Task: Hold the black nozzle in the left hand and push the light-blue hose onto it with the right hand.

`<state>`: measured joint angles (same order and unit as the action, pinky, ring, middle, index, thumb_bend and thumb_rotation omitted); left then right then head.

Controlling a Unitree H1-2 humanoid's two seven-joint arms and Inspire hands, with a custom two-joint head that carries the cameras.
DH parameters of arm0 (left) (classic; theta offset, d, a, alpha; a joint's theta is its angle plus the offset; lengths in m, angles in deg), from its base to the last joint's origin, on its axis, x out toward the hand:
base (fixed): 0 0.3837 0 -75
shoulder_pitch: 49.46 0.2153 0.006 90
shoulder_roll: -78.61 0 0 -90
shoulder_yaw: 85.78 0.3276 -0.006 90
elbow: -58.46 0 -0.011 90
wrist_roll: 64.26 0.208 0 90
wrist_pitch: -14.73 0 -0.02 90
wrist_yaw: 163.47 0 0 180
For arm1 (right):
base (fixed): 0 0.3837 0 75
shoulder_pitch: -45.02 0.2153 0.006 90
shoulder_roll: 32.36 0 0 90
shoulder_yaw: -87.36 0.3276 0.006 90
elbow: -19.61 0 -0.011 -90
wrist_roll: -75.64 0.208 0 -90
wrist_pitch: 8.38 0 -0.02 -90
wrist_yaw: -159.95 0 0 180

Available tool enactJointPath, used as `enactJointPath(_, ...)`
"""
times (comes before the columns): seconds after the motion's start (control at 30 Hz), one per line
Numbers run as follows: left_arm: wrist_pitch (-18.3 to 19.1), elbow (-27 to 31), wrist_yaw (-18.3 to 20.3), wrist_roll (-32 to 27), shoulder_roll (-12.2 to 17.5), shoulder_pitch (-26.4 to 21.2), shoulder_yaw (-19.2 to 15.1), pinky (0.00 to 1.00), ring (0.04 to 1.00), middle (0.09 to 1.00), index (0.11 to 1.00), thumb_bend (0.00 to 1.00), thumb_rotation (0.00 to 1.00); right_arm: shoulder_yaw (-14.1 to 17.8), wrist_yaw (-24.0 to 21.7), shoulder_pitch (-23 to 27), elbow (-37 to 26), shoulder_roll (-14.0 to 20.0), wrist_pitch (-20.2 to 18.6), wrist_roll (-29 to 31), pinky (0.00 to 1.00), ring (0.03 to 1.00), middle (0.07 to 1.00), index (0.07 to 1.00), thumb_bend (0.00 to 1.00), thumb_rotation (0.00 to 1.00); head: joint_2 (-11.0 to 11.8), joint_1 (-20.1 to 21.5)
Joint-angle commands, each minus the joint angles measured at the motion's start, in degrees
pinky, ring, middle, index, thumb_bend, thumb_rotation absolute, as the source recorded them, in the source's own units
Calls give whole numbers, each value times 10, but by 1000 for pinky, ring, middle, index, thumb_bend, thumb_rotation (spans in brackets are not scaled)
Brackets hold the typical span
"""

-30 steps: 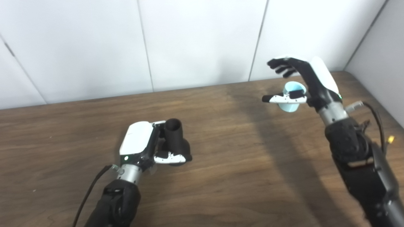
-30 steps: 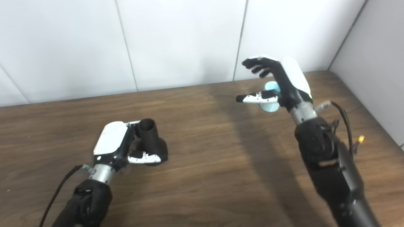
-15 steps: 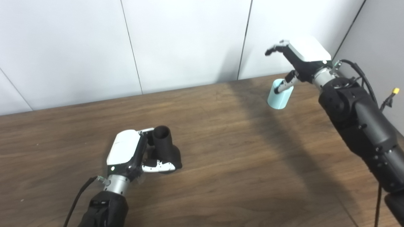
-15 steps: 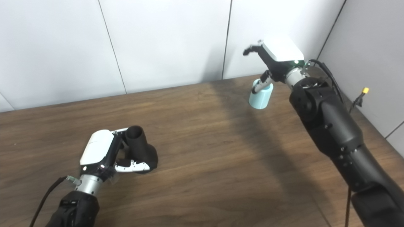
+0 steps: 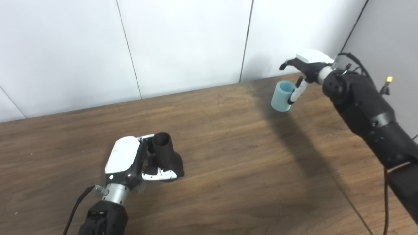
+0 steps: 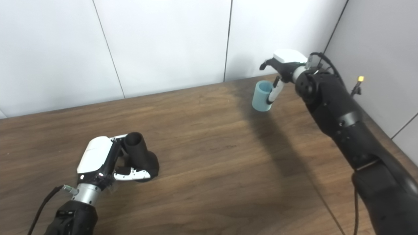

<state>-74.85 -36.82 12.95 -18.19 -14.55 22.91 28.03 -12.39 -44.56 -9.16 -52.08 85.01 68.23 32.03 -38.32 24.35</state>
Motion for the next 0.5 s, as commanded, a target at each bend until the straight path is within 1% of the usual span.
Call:
enactJointPath(0.0, 6, 0, 13, 13, 8, 0, 1, 443, 541, 456, 494, 525, 0, 5, 20, 30, -1, 14, 12, 9, 715, 909, 872, 805, 995, 155, 0, 1)
enactJointPath(0.13, 2, -2, 14, 10, 10, 0, 1, 449, 543, 451, 495, 525, 0, 5, 35, 31, 22, 3, 22, 29, 698, 878, 887, 798, 1000, 146, -2, 1)
enactJointPath(0.2, 0, -3, 12, 11, 10, 0, 2, 450, 539, 443, 497, 525, 0, 1, 49, 31, 33, -2, 27, 31, 691, 842, 864, 795, 1000, 137, -3, -6)
enactJointPath(0.23, 0, -3, 12, 11, 10, 0, 2, 449, 538, 443, 497, 525, 0, -1, 53, 32, 37, -3, 29, 31, 682, 812, 835, 795, 999, 137, -3, -9)
enactJointPath(0.27, 1, -3, 13, 11, 9, 1, 3, 447, 536, 443, 496, 525, 0, -3, 56, 32, 39, -5, 29, 31, 698, 816, 836, 797, 993, 136, -4, -12)
enactJointPath(0.3, 1, -3, 14, 11, 9, 0, 3, 445, 533, 449, 495, 525, 0, -6, 57, 33, 41, -6, 29, 31, 727, 842, 858, 805, 980, 125, -4, -12)
enactJointPath(0.33, 1, -4, 14, 11, 8, 0, 3, 443, 530, 453, 495, 525, 0, -8, 59, 33, 43, -7, 29, 31, 734, 848, 864, 808, 971, 116, -5, -13)
enactJointPath(0.4, 1, -5, 14, 12, 8, 0, 4, 438, 525, 457, 493, 525, 0, -11, 61, 34, 48, -8, 30, 33, 729, 846, 864, 809, 958, 104, -6, -14)
enactJointPath(0.47, 1, -4, 11, 14, 7, 1, 5, 430, 521, 448, 494, 525, 0, -18, 58, 35, 48, -7, 26, 28, 702, 824, 859, 809, 942, 92, -7, -15)
